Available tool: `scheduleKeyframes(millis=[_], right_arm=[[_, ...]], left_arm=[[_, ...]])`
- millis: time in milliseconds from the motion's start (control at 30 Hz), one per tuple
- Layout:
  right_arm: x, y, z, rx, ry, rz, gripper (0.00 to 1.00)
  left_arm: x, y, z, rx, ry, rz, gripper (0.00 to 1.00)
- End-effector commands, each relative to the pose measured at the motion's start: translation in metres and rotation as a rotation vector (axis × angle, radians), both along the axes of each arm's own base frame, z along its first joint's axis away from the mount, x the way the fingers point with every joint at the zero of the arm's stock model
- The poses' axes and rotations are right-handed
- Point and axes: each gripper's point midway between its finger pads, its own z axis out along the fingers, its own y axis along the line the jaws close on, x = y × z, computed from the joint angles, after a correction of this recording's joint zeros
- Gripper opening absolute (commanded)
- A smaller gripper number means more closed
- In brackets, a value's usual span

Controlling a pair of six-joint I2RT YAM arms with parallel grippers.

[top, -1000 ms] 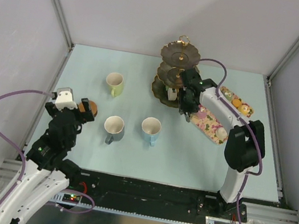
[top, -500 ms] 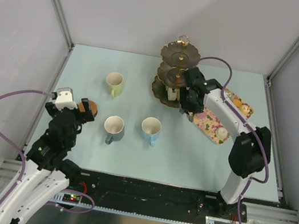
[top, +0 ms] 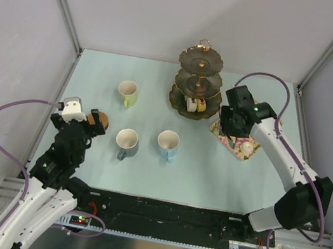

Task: Serve the afternoon tea

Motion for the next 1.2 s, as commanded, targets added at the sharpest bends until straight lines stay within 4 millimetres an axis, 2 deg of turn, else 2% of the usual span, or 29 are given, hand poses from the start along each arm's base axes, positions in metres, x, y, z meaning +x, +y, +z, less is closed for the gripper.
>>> scheduleKeyframes(millis=[0,267,700,1033,1167], right_arm=[[-0.015,-0.026,0.006,0.003,-0.018,-0.067,0.59],[-0.026,-0.029,-0.018,0.028,0.003,-0.048,0.61],[0.001,-0.015,-0.057,0.026,0.022,-0.017,0.61],[0.010,-0.020,-0.076,-0.010,0.052,-0.029,0.53],[0.012,-0.026,-0.077,-0.020,0.052,-0.040,0.45]], left_arm=[[0.004,-0.003,0.004,0.009,-0.013,-0.011,1.00],[0.004,-0.003,0.002,0.012,-0.005,-0.011,1.00],[0.005,-0.003,0.002,0.015,-0.002,-0.010,1.00],[0.005,-0.003,0.001,0.014,-0.001,-0.011,1.00],[0.005,-0.003,0.002,0.013,-0.004,-0.011,1.00]])
